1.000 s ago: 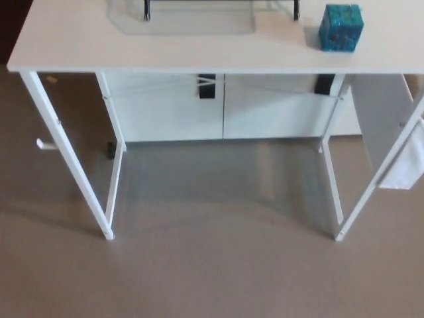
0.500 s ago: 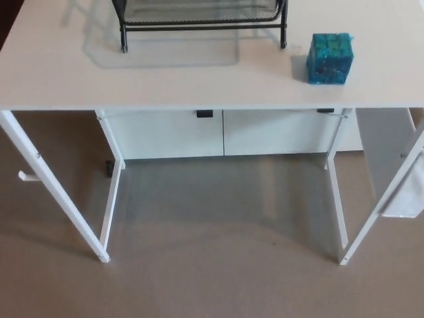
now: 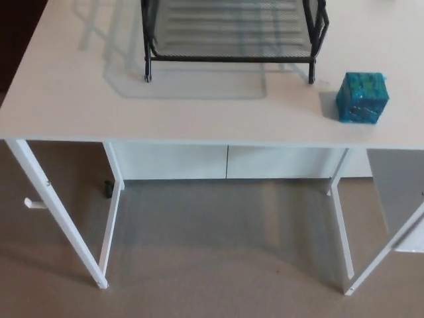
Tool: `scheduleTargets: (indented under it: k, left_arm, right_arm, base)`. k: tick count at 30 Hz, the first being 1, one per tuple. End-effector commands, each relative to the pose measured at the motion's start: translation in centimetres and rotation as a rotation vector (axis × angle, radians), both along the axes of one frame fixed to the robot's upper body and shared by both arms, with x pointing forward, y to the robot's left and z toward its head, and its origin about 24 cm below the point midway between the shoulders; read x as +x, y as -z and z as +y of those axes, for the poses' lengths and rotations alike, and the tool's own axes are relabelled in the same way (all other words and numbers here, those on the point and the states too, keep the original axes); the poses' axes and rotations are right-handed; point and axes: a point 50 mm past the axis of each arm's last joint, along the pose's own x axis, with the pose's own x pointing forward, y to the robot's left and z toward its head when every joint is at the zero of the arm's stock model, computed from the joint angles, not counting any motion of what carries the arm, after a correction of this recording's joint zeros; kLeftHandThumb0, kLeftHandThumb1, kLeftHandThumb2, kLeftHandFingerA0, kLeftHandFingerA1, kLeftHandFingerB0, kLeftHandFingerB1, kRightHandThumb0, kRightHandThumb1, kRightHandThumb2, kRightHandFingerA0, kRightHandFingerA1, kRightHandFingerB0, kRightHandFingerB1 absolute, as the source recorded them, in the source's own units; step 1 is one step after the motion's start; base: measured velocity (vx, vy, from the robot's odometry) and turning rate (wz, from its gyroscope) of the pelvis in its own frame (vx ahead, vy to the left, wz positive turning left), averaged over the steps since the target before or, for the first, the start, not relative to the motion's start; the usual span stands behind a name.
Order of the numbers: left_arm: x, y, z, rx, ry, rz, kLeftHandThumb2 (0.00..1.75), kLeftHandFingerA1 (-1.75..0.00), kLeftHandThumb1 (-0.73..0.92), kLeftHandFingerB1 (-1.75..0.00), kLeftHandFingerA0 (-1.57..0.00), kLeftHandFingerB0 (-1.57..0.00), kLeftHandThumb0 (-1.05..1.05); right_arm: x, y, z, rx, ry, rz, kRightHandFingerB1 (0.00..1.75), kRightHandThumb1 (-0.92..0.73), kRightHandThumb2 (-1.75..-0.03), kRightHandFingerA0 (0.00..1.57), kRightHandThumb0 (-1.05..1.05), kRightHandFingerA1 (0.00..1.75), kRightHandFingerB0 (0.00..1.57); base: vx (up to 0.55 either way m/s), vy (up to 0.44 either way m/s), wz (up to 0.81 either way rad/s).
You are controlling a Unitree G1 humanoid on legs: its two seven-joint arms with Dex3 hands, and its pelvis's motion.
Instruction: The robot walks towards a desk on which a file tray is kept in the middle and a cube is kept to its right. The robot lifts the cube using its right hand and places it on the file tray.
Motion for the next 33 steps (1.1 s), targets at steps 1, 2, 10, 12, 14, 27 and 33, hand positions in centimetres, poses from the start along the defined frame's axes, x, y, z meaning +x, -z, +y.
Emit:
scheduleTargets:
  k: [1,2,10,12,14,27,33]
  left_arm:
    - [0.05,-0.29,0.28,0.008,0.002,-0.008,1.14,-0.68,0.65,-0.62,-0.07,-0.11,-0.84]
    - [0.08,-0.31,0.28,0.011,0.019,0.0,1.15,-0.68,0.65,-0.62,-0.06,-0.13,-0.87]
    - [0.02,-0.32,0.34,0.014,-0.003,0.0,1.14,-0.67,0.63,-0.63,-0.07,-0.13,-0.86]
    - [0.09,-0.3,0.31,0.022,0.009,0.006,0.81,-0.87,0.84,-0.71,-0.04,-0.09,-0.85]
    - [0.19,-0.35,0.33,0.018,0.011,0.003,0.8,-0.85,0.85,-0.69,-0.04,-0.09,-0.83]
    - [0.15,-0.41,0.34,0.004,0.02,-0.011,1.14,-0.68,0.64,-0.62,-0.07,-0.11,-0.84]
    - [0.14,-0.42,0.39,0.012,0.01,-0.006,0.79,-0.85,0.86,-0.68,-0.03,-0.09,-0.83]
  right_arm:
    - [0.08,-0.23,-0.26,-0.01,0.01,0.001,0.38,-0.44,-0.8,0.27,-0.74,0.52,0.1]
    - [0.08,-0.23,-0.26,-0.01,0.01,0.001,0.38,-0.44,-0.8,0.27,-0.74,0.52,0.1]
    - [0.12,-0.24,-0.25,-0.01,0.008,0.001,0.38,-0.44,-0.8,0.27,-0.74,0.52,0.1]
    - [0.12,-0.24,-0.25,-0.01,0.008,0.001,0.38,-0.44,-0.8,0.27,-0.74,0.52,0.1]
    - [0.15,-0.24,-0.24,-0.01,0.008,0.0,0.38,-0.44,-0.8,0.27,-0.74,0.52,0.1]
    - [0.11,-0.2,-0.21,-0.009,0.009,0.0,0.38,-0.44,-0.8,0.27,-0.74,0.52,0.1]
    - [0.11,-0.2,-0.21,-0.009,0.009,0.0,0.38,-0.44,-0.8,0.27,-0.74,0.52,0.1]
  base:
    - [0.12,-0.198,0.16]
    - [0.14,-0.204,0.19]
    - [0.11,-0.171,-0.02]
    - [0.04,0.02,-0.08]
    - [0.03,0.083,-0.1]
    - [0.07,0.108,-0.04]
    - [-0.03,-0.027,0.1]
